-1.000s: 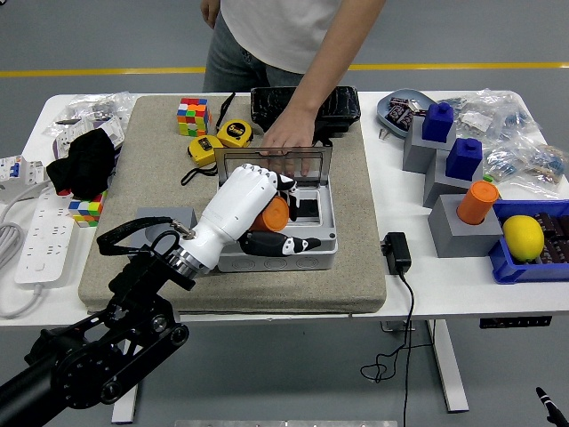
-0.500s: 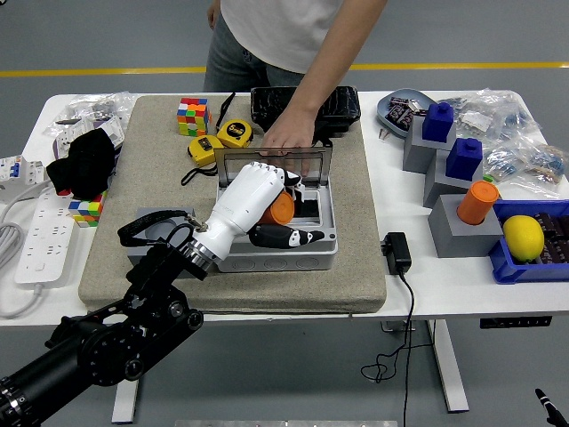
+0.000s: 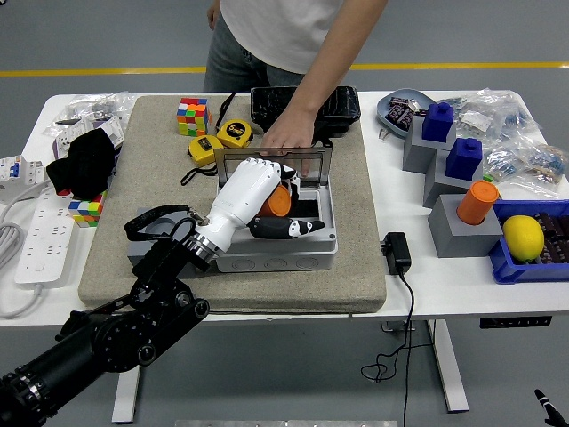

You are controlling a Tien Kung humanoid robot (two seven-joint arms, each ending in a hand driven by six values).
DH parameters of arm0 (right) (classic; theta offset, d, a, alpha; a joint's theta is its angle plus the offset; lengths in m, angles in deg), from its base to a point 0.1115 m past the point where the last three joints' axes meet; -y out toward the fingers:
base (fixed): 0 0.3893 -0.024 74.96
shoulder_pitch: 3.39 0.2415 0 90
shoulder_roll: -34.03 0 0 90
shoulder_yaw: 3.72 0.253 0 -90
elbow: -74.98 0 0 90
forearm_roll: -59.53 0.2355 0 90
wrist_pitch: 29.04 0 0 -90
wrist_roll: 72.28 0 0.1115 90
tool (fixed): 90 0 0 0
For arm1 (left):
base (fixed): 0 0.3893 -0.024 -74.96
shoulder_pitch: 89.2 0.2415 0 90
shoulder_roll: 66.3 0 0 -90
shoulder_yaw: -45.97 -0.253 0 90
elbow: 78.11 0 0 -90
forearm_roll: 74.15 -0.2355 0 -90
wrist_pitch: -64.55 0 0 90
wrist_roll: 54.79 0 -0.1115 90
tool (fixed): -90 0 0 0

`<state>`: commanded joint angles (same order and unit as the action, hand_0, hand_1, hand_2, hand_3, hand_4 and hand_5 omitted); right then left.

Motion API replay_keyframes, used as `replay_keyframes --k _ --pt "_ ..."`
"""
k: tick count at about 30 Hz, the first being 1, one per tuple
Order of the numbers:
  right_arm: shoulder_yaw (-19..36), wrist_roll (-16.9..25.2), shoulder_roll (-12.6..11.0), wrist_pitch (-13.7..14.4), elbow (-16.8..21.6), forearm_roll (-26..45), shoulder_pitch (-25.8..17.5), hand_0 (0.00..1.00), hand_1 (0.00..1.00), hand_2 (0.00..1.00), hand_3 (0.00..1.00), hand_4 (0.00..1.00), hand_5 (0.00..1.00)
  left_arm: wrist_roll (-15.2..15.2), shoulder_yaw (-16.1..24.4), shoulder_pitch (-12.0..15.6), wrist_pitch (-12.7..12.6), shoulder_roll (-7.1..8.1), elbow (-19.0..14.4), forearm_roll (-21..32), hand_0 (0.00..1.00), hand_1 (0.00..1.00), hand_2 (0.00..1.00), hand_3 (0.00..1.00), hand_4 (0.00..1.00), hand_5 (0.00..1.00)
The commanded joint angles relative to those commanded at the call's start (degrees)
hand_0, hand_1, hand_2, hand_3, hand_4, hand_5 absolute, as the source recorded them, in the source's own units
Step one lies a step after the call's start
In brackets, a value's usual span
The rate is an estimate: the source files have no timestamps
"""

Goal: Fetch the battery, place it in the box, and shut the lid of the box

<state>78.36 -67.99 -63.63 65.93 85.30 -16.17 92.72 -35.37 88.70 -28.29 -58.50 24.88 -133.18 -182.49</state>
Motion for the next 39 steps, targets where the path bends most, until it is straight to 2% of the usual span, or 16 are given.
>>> replay_keyframes --k 16,17,22,23,28,29,34,35,39 --pt "-0.05 0.08 0.01 0.00 0.00 0.27 0.17 0.880 0.862 0.810 0.852 0.998 0.998 0.68 0.91 -0.12 0.08 -0.61 0.44 -0.18 0.048 0.002 0.014 0.026 0.998 0.473" --pt "-0.02 0.10 0.02 0.00 0.00 0.29 0.18 0.880 0.862 0.810 0.852 0.998 0.998 0.65 1.01 -0.03 0.14 -0.63 0.41 -0.19 0.065 0.012 0.050 0.055 0.998 0.484" --pt "-0.12 0.11 0.04 -0.05 0.00 0.50 0.13 0.880 0.862 0.810 0.852 0.998 0.998 0.98 1.27 0.23 -0.17 -0.68 0.49 -0.17 0.065 0.012 0.050 0.055 0.998 0.484" --pt "-0.12 0.10 0.04 -0.05 0.00 0.50 0.11 0.879 0.861 0.809 0.852 0.998 0.998 1.00 1.25 0.23 -0.21 -0.66 0.48 -0.22 0.094 0.071 0.106 0.114 0.998 0.484" --pt "-0.25 0.14 0.04 -0.09 0.00 0.63 0.14 0.879 0.861 0.809 0.852 0.998 0.998 1.25 1.43 0.21 -0.39 -0.68 0.49 -0.28 0.094 0.071 0.106 0.114 0.998 0.484" --pt "-0.27 0.15 0.04 -0.10 0.00 0.65 0.14 0.878 0.860 0.809 0.852 0.998 0.998 1.29 1.45 0.21 -0.41 -0.68 0.48 -0.30 0.147 0.189 0.195 0.194 0.998 0.507" --pt "-0.20 0.14 0.06 -0.12 0.00 0.63 0.25 0.878 0.860 0.809 0.852 0.998 0.998 1.41 1.58 0.10 -0.29 -0.74 0.49 -0.53 0.147 0.189 0.195 0.194 0.998 0.507" --pt "-0.15 0.13 0.05 -0.12 0.00 0.59 0.25 0.879 0.860 0.809 0.852 0.998 0.998 1.41 1.57 0.08 -0.24 -0.74 0.52 -0.57 0.176 0.257 0.253 0.273 0.998 0.514" --pt "-0.20 0.08 0.01 -0.14 0.00 0.53 0.18 0.879 0.860 0.809 0.852 0.998 0.998 1.34 1.43 0.21 0.05 -0.75 0.70 -0.56 0.176 0.257 0.253 0.273 0.998 0.514"
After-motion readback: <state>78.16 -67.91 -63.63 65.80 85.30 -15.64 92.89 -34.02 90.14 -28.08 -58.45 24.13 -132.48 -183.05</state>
